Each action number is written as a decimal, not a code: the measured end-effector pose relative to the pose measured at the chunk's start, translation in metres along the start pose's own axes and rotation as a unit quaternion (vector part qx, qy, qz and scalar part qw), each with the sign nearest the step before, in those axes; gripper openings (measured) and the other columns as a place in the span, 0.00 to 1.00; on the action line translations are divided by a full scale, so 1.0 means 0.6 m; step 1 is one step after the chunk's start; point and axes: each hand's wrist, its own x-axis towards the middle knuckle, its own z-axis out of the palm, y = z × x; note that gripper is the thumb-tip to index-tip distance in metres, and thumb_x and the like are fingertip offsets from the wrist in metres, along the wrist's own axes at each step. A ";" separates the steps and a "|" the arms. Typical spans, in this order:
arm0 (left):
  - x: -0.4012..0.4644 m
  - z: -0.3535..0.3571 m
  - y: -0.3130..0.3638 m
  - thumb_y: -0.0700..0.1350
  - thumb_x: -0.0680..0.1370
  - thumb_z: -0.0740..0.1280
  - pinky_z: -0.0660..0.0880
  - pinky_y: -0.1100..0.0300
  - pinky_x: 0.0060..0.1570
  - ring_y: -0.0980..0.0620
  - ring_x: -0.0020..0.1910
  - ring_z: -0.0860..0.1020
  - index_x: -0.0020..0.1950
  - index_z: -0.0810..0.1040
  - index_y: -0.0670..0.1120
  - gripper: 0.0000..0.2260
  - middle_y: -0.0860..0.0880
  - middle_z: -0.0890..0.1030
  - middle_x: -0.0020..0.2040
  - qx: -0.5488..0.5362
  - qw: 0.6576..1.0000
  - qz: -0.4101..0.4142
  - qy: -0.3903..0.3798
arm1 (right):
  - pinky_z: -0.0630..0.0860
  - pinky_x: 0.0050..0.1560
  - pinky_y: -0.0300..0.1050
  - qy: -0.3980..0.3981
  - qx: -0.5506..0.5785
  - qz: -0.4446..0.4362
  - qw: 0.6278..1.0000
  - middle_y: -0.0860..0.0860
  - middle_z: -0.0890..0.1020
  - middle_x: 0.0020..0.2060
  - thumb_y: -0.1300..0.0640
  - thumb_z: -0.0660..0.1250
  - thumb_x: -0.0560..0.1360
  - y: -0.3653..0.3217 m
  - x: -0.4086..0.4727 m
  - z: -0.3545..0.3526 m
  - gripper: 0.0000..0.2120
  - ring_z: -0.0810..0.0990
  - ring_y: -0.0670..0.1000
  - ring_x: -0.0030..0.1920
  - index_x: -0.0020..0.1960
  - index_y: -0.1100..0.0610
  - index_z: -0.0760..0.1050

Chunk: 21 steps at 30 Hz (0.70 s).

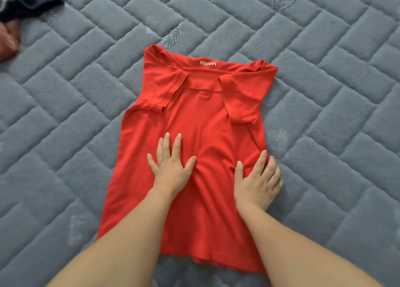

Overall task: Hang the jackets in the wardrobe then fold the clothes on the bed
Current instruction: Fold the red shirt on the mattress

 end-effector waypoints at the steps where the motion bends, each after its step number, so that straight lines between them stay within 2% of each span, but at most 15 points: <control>1: -0.032 0.000 -0.028 0.65 0.75 0.62 0.38 0.42 0.74 0.51 0.78 0.41 0.79 0.49 0.59 0.37 0.51 0.45 0.81 0.004 1.000 -0.020 0.012 | 0.61 0.66 0.61 -0.004 0.014 0.039 0.999 0.60 0.69 0.69 0.40 0.65 0.74 0.008 -0.035 0.000 0.36 0.67 0.62 0.68 0.76 0.58 0.62; 6: -0.153 -0.020 -0.129 0.76 0.67 0.61 0.44 0.35 0.72 0.49 0.78 0.44 0.79 0.46 0.57 0.48 0.50 0.46 0.80 0.018 0.986 -0.164 0.017 | 0.65 0.59 0.59 0.005 0.065 0.197 0.978 0.62 0.73 0.61 0.38 0.71 0.69 0.041 -0.161 -0.010 0.36 0.71 0.65 0.59 0.68 0.58 0.69; 8: -0.190 -0.031 -0.150 0.77 0.63 0.63 0.49 0.31 0.70 0.46 0.78 0.48 0.79 0.46 0.53 0.53 0.48 0.49 0.80 0.000 0.968 -0.248 0.027 | 0.66 0.57 0.58 0.001 0.065 0.246 0.967 0.63 0.74 0.58 0.36 0.71 0.68 0.057 -0.200 -0.018 0.35 0.72 0.65 0.58 0.62 0.60 0.70; 10: -0.219 -0.043 -0.173 0.75 0.62 0.68 0.56 0.33 0.68 0.42 0.76 0.54 0.79 0.50 0.48 0.55 0.44 0.54 0.78 -0.030 0.941 -0.335 0.034 | 0.67 0.59 0.57 -0.047 0.049 0.302 0.951 0.63 0.75 0.58 0.32 0.68 0.68 0.072 -0.227 -0.028 0.36 0.72 0.64 0.60 0.61 0.62 0.71; 12: -0.236 -0.058 -0.202 0.70 0.63 0.72 0.61 0.39 0.67 0.38 0.71 0.61 0.74 0.60 0.41 0.50 0.39 0.63 0.73 -0.055 0.917 -0.394 0.024 | 0.68 0.60 0.55 -0.121 0.045 0.342 0.931 0.61 0.77 0.60 0.32 0.63 0.72 0.081 -0.238 -0.040 0.35 0.74 0.62 0.62 0.62 0.62 0.73; 14: -0.240 -0.077 -0.222 0.60 0.69 0.73 0.67 0.44 0.66 0.36 0.67 0.69 0.68 0.69 0.36 0.37 0.35 0.72 0.67 -0.099 0.909 -0.404 -0.002 | 0.71 0.58 0.54 -0.175 0.109 0.364 0.908 0.62 0.78 0.60 0.43 0.62 0.76 0.073 -0.234 -0.053 0.27 0.77 0.63 0.60 0.61 0.65 0.75; 16: -0.234 -0.101 -0.224 0.48 0.73 0.69 0.73 0.46 0.61 0.35 0.60 0.76 0.63 0.75 0.33 0.24 0.34 0.78 0.61 -0.213 0.886 -0.413 -0.001 | 0.73 0.56 0.54 -0.179 0.233 0.411 0.863 0.63 0.79 0.60 0.55 0.63 0.75 0.049 -0.224 -0.069 0.19 0.78 0.64 0.58 0.61 0.67 0.75; 18: -0.219 -0.139 -0.205 0.40 0.73 0.64 0.79 0.48 0.48 0.39 0.51 0.80 0.60 0.77 0.34 0.18 0.37 0.81 0.54 -0.377 0.825 -0.421 0.011 | 0.78 0.52 0.55 -0.163 0.385 0.473 0.776 0.60 0.79 0.58 0.59 0.63 0.74 0.018 -0.200 -0.090 0.17 0.79 0.61 0.54 0.61 0.62 0.76; 20: -0.192 -0.181 -0.172 0.36 0.72 0.61 0.76 0.58 0.31 0.46 0.36 0.78 0.55 0.78 0.42 0.13 0.43 0.79 0.41 -0.501 0.759 -0.415 0.007 | 0.78 0.35 0.47 -0.180 0.524 0.505 0.662 0.53 0.79 0.50 0.58 0.61 0.74 -0.012 -0.164 -0.121 0.11 0.79 0.56 0.41 0.56 0.52 0.76; 21: -0.175 -0.203 -0.153 0.35 0.72 0.60 0.74 0.61 0.27 0.49 0.32 0.75 0.51 0.76 0.45 0.11 0.46 0.77 0.36 -0.535 0.736 -0.414 0.013 | 0.74 0.28 0.40 -0.179 0.561 0.511 0.627 0.51 0.78 0.45 0.57 0.60 0.75 -0.025 -0.140 -0.138 0.08 0.77 0.52 0.33 0.51 0.51 0.75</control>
